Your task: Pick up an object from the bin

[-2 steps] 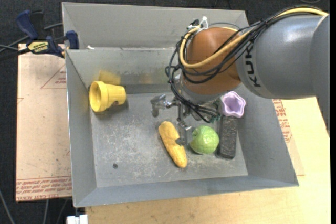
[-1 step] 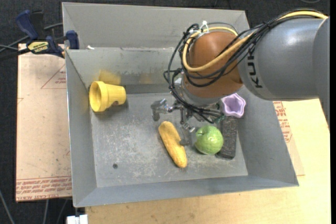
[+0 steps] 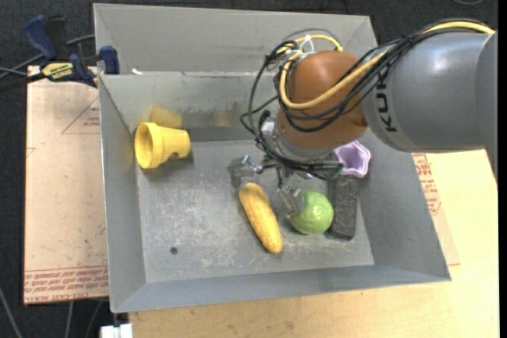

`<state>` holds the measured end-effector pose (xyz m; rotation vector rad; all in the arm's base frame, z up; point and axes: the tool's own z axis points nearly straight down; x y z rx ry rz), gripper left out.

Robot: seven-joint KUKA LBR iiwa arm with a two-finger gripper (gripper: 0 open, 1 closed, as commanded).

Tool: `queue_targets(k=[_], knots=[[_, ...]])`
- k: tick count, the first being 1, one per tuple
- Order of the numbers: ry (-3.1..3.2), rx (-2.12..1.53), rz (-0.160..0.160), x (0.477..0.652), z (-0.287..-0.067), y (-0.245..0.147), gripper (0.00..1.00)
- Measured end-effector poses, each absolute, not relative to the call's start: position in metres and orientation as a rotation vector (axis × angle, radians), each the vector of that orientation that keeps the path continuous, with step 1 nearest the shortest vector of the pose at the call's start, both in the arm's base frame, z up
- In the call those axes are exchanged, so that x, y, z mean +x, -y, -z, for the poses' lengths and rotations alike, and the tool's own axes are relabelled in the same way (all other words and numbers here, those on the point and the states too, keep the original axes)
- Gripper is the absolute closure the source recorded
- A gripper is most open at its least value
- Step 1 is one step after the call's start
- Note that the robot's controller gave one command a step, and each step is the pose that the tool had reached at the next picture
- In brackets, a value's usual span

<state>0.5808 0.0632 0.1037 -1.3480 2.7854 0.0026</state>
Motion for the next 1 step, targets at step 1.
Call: queue_targets(k=[1], knots=[[-2.736,-1.451,-0.004,0.5656,-0.0774,-0.0549,1.0]])
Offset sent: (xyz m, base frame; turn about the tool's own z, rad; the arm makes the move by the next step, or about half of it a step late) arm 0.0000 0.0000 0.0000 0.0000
